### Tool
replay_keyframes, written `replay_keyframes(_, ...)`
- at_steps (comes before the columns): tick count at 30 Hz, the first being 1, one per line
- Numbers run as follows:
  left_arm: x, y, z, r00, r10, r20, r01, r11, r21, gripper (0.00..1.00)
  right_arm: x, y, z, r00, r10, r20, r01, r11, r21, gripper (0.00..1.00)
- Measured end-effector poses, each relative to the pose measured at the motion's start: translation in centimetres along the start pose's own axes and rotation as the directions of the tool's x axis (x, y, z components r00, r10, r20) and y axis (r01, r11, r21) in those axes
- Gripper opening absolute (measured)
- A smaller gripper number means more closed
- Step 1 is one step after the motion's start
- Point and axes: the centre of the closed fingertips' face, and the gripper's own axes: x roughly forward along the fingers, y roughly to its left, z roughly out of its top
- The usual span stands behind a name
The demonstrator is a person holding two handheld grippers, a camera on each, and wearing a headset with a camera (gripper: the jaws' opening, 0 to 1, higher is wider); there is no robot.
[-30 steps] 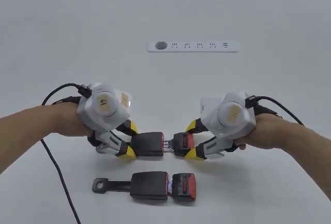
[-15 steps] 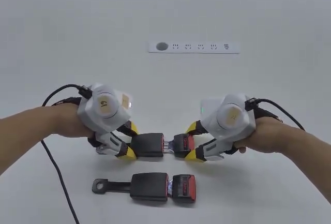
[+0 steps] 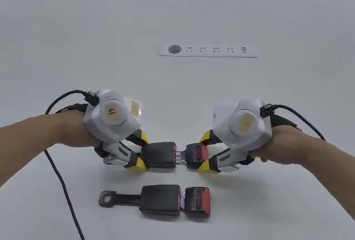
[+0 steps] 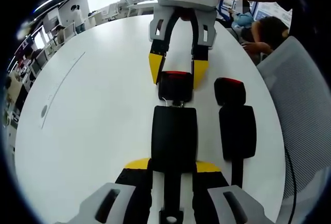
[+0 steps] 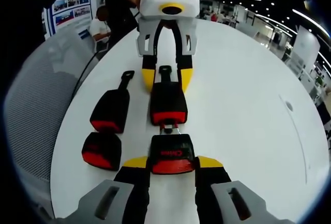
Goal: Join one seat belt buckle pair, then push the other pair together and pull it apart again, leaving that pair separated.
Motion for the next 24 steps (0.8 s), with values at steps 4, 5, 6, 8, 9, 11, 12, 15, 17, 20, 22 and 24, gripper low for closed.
replay_keyframes(4,0.05,0.10,-0.12,1.0000,-0.002,0.002,0.002,1.000,0.000,0.29,0.00,-0.04,0.06,1.0000,0.002,-0.005,-0.002,1.000,0.003,0.29)
replay_keyframes(5,0.05,0.14,-0.16,1.0000,-0.003,0.002,0.003,1.000,0.001,0.29,0.04,-0.08,0.06,1.0000,0.002,-0.007,-0.002,1.000,0.002,0.29)
replay_keyframes(6,0.06,0.15,-0.18,1.0000,-0.002,0.002,0.002,1.000,0.001,0.29,0.04,-0.08,0.05,1.0000,0.002,-0.008,-0.002,1.000,0.001,0.29)
replay_keyframes(8,0.01,0.05,-0.07,1.0000,-0.003,0.002,0.003,1.000,0.000,0.29,0.03,-0.03,0.05,0.9999,0.003,-0.011,-0.003,1.000,0.002,0.29)
replay_keyframes(9,0.00,0.07,-0.08,1.0000,-0.003,0.002,0.003,1.000,-0.002,0.29,0.03,-0.01,0.05,0.9999,0.002,-0.012,-0.002,1.000,0.002,0.29)
replay_keyframes(11,0.02,0.13,-0.16,1.0000,-0.004,0.001,0.004,1.000,-0.002,0.29,0.10,0.05,0.08,0.9999,-0.001,-0.015,0.001,1.000,0.003,0.29)
replay_keyframes(12,0.02,0.15,-0.17,1.0000,-0.005,-0.001,0.005,1.000,0.000,0.29,0.13,0.02,0.07,0.9999,-0.001,-0.016,0.001,1.000,0.002,0.29)
replay_keyframes(15,0.03,0.22,-0.27,1.0000,-0.005,-0.004,0.005,1.000,0.003,0.29,0.13,0.02,0.08,0.9998,-0.001,-0.018,0.001,1.000,0.006,0.29)
replay_keyframes(17,0.01,0.16,-0.21,1.0000,-0.004,-0.003,0.004,1.000,0.003,0.29,0.08,0.03,0.15,0.9998,-0.001,-0.020,0.001,1.000,0.006,0.29)
replay_keyframes(20,-0.03,0.05,-0.08,1.0000,-0.002,-0.003,0.002,1.000,0.002,0.29,0.19,-0.02,0.12,0.9997,-0.001,-0.023,0.001,1.000,0.009,0.29)
replay_keyframes(22,-0.05,0.02,-0.04,1.0000,-0.002,-0.005,0.002,1.000,0.003,0.29,0.24,-0.04,0.19,0.9997,-0.001,-0.025,0.001,1.000,0.011,0.29)
replay_keyframes(24,-0.05,0.07,-0.12,1.0000,-0.003,-0.006,0.003,1.000,0.004,0.29,0.34,-0.05,0.32,0.9997,0.000,-0.024,0.000,1.000,0.009,0.29)
